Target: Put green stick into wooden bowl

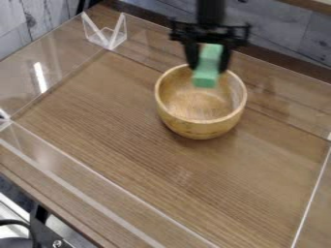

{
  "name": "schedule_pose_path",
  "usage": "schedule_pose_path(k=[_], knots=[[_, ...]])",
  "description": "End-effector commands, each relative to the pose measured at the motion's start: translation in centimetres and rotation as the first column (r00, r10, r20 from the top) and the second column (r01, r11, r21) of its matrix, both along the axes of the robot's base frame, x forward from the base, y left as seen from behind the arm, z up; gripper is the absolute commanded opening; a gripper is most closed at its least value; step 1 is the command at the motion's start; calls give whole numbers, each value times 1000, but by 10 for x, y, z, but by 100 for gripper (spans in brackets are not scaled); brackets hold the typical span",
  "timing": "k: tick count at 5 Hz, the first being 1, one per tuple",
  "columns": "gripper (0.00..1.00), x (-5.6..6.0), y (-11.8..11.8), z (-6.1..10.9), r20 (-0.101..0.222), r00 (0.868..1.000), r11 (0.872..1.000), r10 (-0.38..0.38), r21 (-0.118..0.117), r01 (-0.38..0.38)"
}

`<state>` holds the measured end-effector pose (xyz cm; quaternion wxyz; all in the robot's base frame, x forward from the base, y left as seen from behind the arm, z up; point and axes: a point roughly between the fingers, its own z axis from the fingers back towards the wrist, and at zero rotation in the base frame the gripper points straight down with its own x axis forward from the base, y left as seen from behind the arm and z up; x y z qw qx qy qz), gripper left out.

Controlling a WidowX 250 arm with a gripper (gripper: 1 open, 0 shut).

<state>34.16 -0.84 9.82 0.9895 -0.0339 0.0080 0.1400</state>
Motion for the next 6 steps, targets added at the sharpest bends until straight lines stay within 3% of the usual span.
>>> schedule_pose_path(k=[1, 3, 4, 6], knots=[[0, -4, 42, 23, 85, 996, 1000, 12, 12, -13], [0, -6, 20, 11, 81, 997, 1000, -16, 0, 16], [100, -6, 17, 10, 79, 997, 1000, -16, -3, 17], [100, -5, 12, 19, 90, 996, 1000, -6, -20, 8]])
